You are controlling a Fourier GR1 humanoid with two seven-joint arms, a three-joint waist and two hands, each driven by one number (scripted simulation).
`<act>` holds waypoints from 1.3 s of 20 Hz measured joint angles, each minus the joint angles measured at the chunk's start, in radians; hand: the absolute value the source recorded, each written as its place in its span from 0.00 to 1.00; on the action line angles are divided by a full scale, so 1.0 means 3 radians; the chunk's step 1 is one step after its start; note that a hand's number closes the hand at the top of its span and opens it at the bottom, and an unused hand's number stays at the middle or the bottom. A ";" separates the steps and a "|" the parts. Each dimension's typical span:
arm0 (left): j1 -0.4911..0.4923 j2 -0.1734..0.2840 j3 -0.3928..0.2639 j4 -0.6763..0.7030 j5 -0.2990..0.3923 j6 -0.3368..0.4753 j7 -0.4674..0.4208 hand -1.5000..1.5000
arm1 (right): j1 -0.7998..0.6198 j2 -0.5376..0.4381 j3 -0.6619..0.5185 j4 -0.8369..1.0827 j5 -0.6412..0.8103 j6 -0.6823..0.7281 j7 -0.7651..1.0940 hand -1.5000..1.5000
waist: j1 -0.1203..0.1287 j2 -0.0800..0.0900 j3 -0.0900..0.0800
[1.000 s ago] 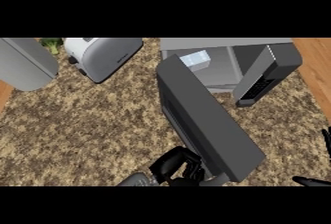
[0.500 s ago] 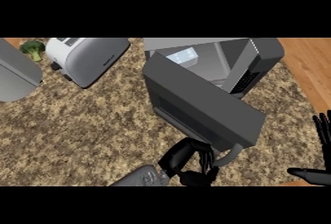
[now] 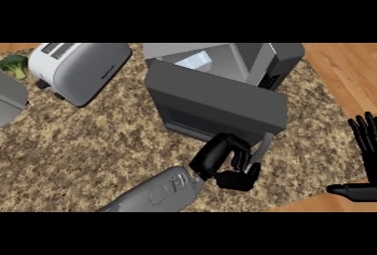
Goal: Pick up the milk, place it into the microwave and close the microwave
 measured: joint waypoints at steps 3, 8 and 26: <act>-0.0174 -0.0007 0.0046 0.0071 0.0106 0.0075 0.0000 1.00 | -0.0047 -0.0050 0.0015 -0.0081 -0.0031 0.0022 0.0048 0.00 | -0.0088 0.0020 0.0003; -0.0469 -0.0011 0.0131 0.0199 0.0266 0.0170 0.0018 1.00 | -0.0155 -0.0106 0.0029 -0.0179 -0.0119 0.0078 0.0128 0.00 | -0.0210 0.0060 0.0013; -0.1102 0.0080 0.0331 0.0791 0.0711 0.0385 0.0102 1.00 | -0.0526 -0.0263 0.0215 -0.0505 -0.0440 0.0429 0.0510 0.00 | -0.0506 0.0196 0.0030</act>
